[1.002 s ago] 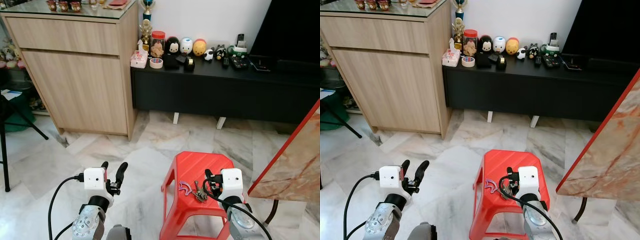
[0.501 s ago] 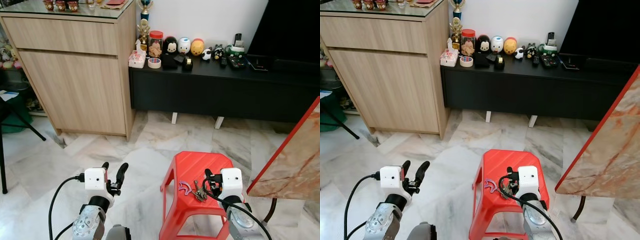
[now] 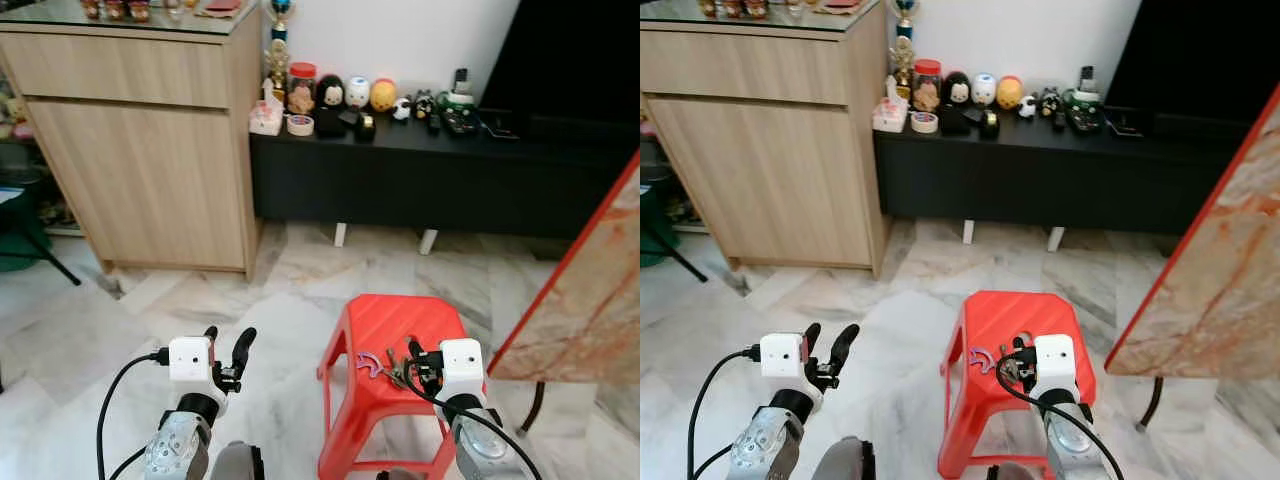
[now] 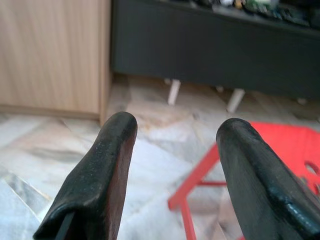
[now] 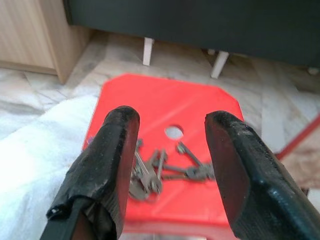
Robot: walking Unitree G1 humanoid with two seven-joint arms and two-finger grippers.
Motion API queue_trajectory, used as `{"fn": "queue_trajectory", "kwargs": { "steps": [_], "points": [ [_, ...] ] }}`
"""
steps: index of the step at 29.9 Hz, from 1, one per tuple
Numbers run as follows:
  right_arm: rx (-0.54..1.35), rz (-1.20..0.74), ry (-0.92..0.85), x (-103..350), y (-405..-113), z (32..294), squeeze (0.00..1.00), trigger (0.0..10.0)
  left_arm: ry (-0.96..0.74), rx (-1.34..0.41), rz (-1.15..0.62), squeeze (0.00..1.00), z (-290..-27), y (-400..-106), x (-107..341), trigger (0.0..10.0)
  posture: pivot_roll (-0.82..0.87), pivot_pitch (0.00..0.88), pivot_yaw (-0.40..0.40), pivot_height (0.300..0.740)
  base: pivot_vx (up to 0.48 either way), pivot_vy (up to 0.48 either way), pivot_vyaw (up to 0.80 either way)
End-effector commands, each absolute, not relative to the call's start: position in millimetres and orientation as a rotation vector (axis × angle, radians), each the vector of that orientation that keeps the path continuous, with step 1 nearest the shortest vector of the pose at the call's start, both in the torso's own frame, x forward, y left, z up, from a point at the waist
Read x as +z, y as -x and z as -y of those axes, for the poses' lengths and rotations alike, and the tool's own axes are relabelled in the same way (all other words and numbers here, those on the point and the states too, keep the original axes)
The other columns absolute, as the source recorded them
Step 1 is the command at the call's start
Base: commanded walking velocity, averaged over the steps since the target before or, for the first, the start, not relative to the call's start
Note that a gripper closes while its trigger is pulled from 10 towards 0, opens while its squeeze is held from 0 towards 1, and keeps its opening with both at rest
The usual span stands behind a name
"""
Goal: Hang keys on a hook
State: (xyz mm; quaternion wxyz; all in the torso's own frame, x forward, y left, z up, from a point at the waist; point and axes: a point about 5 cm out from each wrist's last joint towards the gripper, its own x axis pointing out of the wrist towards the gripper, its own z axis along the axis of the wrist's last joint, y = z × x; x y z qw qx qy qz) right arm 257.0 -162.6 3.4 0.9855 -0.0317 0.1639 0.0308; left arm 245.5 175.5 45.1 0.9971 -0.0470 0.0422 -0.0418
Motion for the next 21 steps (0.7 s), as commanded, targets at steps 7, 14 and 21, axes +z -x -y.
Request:
{"fn": "queue_trajectory", "kwargs": {
  "steps": [7,14,21],
  "points": [
    [0.062,-0.313,0.053,4.9,-258.9,160.3,0.0,10.0,0.107,-0.118,-0.096,0.0,-167.8,-246.4,45.2,10.0,0.03,0.01,-0.084,0.632,0.0,0.0,0.0],
    [0.093,-0.304,0.08,5.6,-258.8,159.2,0.0,10.0,0.11,-0.117,-0.099,0.0,-168.0,-246.6,45.5,10.0,0.03,0.009,-0.084,0.632,0.0,0.0,0.0],
    [0.076,-0.303,0.058,4.9,-258.6,160.2,0.0,10.0,0.102,-0.12,-0.105,0.0,-167.0,-245.9,44.4,10.0,0.03,0.01,-0.083,0.632,0.0,0.0,0.52]
  ]
}}
